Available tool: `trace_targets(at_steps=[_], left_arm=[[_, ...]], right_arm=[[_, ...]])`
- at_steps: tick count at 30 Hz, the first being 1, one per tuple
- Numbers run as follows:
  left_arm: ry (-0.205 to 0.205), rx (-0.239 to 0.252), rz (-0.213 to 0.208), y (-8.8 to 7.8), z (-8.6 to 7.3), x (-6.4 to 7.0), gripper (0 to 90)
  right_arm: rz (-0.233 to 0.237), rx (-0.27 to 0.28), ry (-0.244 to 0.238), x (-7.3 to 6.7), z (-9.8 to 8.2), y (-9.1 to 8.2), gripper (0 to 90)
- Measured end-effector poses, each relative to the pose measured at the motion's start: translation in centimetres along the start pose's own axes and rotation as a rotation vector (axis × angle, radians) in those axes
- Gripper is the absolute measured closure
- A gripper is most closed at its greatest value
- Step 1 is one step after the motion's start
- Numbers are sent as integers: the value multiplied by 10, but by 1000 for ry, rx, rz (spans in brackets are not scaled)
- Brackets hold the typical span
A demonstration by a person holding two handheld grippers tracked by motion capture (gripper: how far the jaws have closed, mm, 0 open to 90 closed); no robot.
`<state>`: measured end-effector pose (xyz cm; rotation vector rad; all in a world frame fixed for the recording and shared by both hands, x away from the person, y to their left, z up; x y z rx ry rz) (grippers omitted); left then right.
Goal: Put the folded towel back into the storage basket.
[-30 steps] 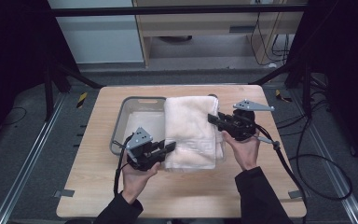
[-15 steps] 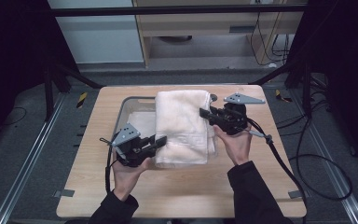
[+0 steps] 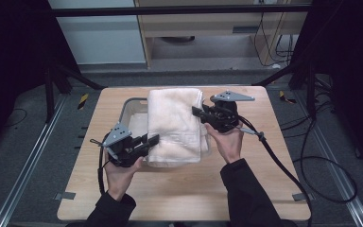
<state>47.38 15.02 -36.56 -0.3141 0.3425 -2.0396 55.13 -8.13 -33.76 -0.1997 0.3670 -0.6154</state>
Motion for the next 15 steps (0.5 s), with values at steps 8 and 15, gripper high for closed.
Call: trace_targets(at_steps=[8,15], left_arm=[[-27,11,22,-5,2,-13,740],[-34,19,46,-11,4,-22,741]], right_arm=[[7,-8,-9,-6,7,13,697],[16,-7,-14,-11,14,25,697]])
Point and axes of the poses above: each handheld gripper's, and its own axes: y roughly forward along the jaws, z roughly out of its top, x roughly to its right, the point moved 5 cm from there along y, roughly forward along the jaws, and after that the axes turned 14 degrees about z, right-handed, at the moved point
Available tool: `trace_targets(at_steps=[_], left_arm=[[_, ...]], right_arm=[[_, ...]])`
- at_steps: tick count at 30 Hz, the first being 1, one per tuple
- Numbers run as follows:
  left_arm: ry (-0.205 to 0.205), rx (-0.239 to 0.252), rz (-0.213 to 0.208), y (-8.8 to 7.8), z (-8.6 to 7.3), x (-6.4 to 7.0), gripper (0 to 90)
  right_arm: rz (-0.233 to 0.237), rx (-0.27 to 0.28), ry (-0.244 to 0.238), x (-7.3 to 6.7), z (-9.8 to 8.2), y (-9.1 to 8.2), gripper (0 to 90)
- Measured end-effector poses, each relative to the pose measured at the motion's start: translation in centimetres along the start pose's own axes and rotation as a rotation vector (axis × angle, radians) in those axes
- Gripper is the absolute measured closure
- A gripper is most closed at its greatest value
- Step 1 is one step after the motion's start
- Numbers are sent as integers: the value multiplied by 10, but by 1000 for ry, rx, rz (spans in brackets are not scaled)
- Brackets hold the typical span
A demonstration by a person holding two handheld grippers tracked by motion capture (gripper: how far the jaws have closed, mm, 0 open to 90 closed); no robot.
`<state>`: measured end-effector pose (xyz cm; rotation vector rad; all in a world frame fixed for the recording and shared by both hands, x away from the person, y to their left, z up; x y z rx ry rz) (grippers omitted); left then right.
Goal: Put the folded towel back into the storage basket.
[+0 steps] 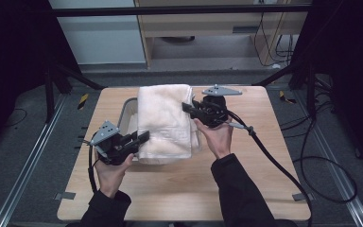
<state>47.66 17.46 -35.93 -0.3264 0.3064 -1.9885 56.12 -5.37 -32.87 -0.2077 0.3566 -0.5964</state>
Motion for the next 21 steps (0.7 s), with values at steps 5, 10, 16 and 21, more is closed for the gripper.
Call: trace_targets(at_steps=[5,10,16,21], left_arm=[[5,4,26,-3,2,-7,741],[-7,9,36,-7,5,-16,741],[-18,17,55,-11,7,-26,741],[-31,17,67,-13,8,-37,741]], right_arm=[[0,-2,-14,-4,5,9,698],[7,-1,-17,-8,10,17,698],[14,-5,-26,-14,18,29,698],[21,-11,-29,-18,22,41,698]])
Point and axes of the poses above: each handheld gripper's, and its own axes: y roughly forward along the jaws, z roughly out of its top, x roughly to its right, the point moved 5 cm from there along y, roughly forward along the jaws, and after that the axes turned 14 degrees about z, right-handed, at the moved point
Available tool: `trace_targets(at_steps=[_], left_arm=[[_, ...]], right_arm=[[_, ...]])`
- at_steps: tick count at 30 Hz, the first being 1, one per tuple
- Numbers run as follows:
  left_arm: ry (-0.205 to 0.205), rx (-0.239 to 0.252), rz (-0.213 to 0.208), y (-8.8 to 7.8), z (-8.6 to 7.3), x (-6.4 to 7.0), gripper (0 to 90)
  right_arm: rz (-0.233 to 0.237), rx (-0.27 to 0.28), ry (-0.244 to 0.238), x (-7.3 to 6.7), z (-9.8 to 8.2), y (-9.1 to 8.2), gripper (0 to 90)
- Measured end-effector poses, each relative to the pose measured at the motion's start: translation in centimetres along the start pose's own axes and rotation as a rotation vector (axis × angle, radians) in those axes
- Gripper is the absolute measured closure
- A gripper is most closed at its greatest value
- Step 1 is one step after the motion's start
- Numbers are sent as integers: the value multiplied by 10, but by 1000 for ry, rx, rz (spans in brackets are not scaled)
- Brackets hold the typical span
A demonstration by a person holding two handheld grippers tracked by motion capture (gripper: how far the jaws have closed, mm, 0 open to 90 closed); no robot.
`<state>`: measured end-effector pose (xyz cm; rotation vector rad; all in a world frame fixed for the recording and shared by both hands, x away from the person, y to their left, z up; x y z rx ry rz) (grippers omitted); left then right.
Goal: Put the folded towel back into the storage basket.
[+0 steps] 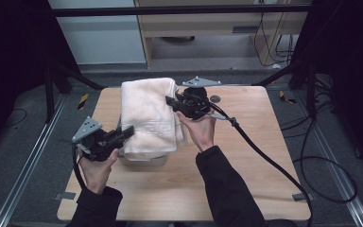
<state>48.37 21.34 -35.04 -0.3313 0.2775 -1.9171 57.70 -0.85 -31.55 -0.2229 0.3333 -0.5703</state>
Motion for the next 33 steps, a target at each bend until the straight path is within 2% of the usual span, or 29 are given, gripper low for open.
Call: trace_targets(at_steps=[10,17,25,33], left_arm=[[-9,-14,17,-3,2,-20,741],[-10,-30,22,2,-2,-29,742],[-16,-67,37,12,-12,-44,743],[-6,-115,71,27,-24,-55,743]], right_arm=[[8,-8,1,-7,5,22,699],[2,-16,1,-4,1,35,702],[4,-30,35,4,-13,58,702],[-11,-52,59,13,-29,78,702]])
Point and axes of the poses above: each handheld gripper's, and its own axes: y roughly forward along the jaws, z roughly out of its top, x roughly to its right, the point moved 5 cm from there along y, roughly forward along the jaws, and after that the axes turned 14 degrees about z, right-handed, at the moved point
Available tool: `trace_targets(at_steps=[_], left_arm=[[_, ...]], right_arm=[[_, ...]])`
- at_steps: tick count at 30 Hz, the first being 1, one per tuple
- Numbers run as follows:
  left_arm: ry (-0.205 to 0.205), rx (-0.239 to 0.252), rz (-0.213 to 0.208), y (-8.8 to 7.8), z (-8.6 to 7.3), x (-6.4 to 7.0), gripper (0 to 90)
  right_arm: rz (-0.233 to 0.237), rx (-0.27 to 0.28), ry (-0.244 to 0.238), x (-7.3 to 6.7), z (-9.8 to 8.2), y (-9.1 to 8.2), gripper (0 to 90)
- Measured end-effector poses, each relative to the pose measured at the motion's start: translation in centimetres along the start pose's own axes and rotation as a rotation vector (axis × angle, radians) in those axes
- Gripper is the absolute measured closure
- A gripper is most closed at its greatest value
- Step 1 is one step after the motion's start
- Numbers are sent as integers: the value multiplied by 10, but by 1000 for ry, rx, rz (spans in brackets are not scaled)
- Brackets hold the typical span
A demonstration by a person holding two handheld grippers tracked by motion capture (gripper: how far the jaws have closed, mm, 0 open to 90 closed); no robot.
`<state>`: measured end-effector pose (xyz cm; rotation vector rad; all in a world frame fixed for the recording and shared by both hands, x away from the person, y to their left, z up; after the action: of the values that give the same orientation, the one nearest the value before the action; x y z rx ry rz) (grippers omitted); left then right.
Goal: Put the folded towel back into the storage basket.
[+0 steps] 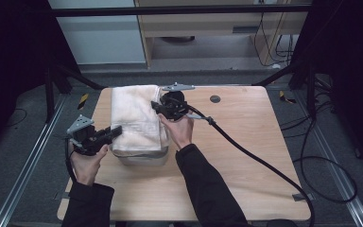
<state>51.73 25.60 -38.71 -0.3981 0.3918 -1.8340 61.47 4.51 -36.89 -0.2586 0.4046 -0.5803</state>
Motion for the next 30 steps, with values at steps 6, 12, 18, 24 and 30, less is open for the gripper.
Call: trace_targets(at_steps=[6,12,18,24,30], left_arm=[[0,-31,9,10,-7,-8,744],[-1,-67,28,20,-15,-15,744],[22,-102,55,31,-24,-15,744],[29,-120,75,41,-30,-12,743],[37,-131,90,47,-33,-13,743]], right_arm=[[-6,-20,21,6,-11,14,702],[-11,-39,40,11,-21,25,702],[-27,-59,51,17,-33,34,701],[-42,-71,66,24,-43,38,700],[-57,-75,65,28,-50,42,698]])
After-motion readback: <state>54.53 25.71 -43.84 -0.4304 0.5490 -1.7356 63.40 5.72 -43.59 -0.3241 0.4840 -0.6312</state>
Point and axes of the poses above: each handheld gripper's, and its own axes: y roughly forward along the jaws, z roughly out of its top, x roughly to its right, the point moved 5 cm from there along y, roughly forward along the jaws, and after that the axes turned 14 degrees about z, right-handed, at the moved point
